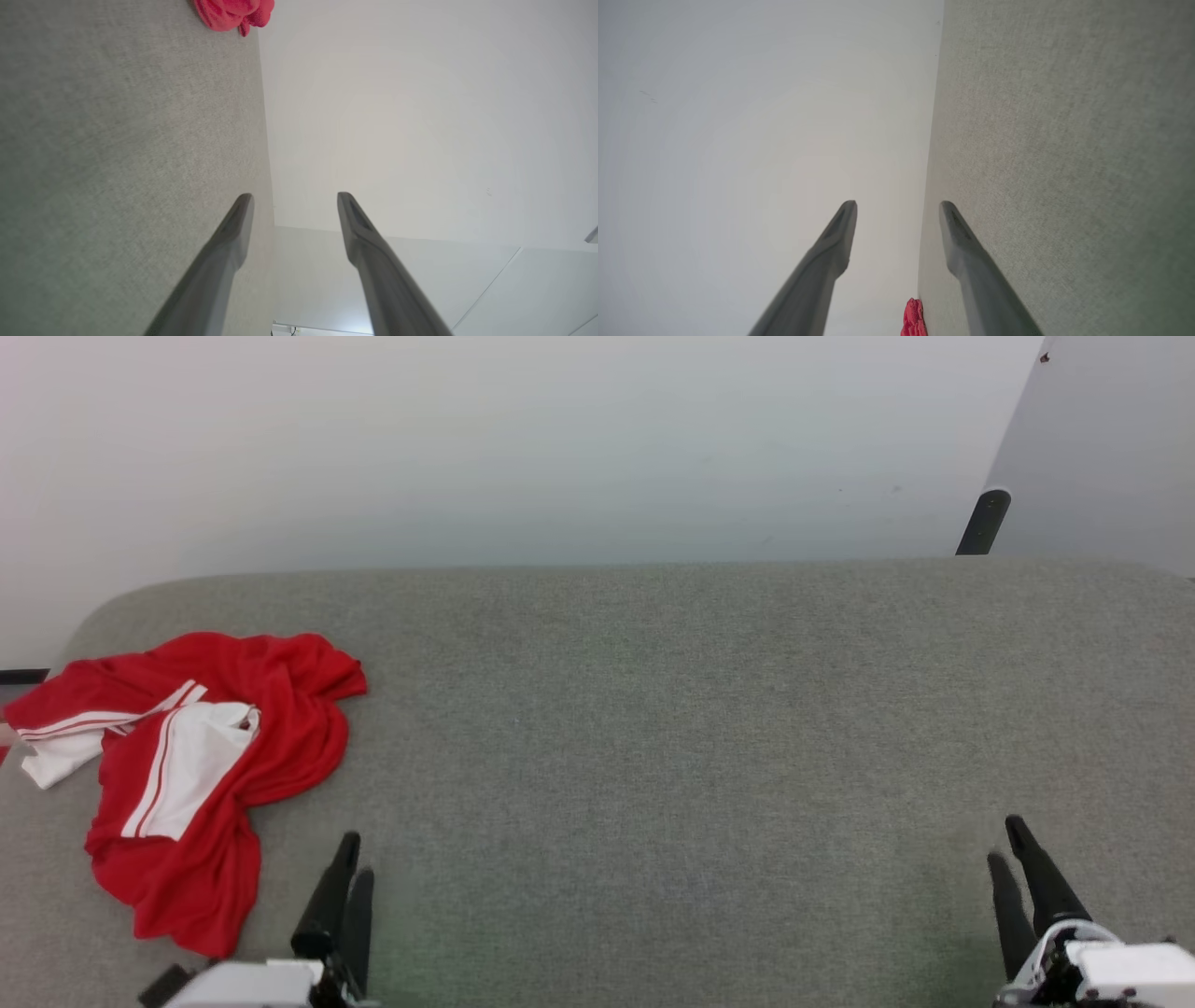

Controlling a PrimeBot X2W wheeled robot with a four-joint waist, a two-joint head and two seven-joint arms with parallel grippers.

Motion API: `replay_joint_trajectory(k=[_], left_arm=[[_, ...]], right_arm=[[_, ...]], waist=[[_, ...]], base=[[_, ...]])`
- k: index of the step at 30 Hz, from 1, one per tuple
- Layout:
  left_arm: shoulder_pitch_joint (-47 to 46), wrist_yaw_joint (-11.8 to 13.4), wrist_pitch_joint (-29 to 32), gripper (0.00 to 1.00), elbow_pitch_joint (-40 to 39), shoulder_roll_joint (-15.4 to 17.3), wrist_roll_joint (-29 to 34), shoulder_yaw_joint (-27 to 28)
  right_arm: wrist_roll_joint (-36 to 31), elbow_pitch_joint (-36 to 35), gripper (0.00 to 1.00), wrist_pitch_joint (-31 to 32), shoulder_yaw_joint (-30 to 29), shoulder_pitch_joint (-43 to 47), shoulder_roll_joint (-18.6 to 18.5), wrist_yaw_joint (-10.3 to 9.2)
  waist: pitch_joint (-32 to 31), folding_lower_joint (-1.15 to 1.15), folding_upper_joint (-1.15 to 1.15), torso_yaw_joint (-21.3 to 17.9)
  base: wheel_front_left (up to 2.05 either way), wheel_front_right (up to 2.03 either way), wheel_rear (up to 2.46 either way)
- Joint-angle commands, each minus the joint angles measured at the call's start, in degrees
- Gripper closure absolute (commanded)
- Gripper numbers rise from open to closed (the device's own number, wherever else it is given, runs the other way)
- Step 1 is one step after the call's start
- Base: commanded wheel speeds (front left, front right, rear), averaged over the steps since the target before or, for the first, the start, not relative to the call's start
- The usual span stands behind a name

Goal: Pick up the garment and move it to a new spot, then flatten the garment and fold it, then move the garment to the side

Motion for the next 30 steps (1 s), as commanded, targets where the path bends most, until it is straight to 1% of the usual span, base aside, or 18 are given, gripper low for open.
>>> replay_joint_trajectory(k=[1, 13, 19, 26, 30], left_arm=[[0.19, 0.0, -0.12, 0.0, -0.17, -0.03, -0.06, -0.1], [1.22, 0.21, -1.93, 0.0, -4.13, 0.37, 0.14, -1.43], [1.76, 0.49, -3.24, 0.0, -5.65, 1.19, 2.09, -2.22], [2.36, 1.21, -5.5, 0.0, -6.58, 2.47, 6.46, -3.66], [2.75, 1.69, -6.86, 0.0, -6.94, 3.25, 9.51, -4.5]], right_arm=[[-0.05, -0.09, 0.0, -0.24, 0.21, 0.15, 0.02, 0.0], [-1.65, -2.46, 0.0, -3.49, 3.23, 0.14, -0.23, 0.01], [-3.82, -2.98, 0.0, -5.09, 4.54, 0.04, -0.68, 0.01], [-9.07, -2.91, 0.0, -6.87, 5.64, -0.15, -1.09, 0.01], [-13.49, -2.72, 0.0, -7.82, 5.98, -0.26, -1.14, 0.01]], waist=[[0.0, 0.0, 0.0, 0.0], [-0.02, 0.0, 0.0, -0.07], [-0.09, 0.0, 0.0, -0.09], [-0.23, 0.0, 0.0, -0.11], [-0.35, 0.0, 0.0, -0.14]], base=[[0.0, 0.0, 0.0], [0.0, 0.0, 0.0], [0.0, 0.0, 0.0], [0.0, 0.0, 0.0], [0.0, 0.0, 0.0]])
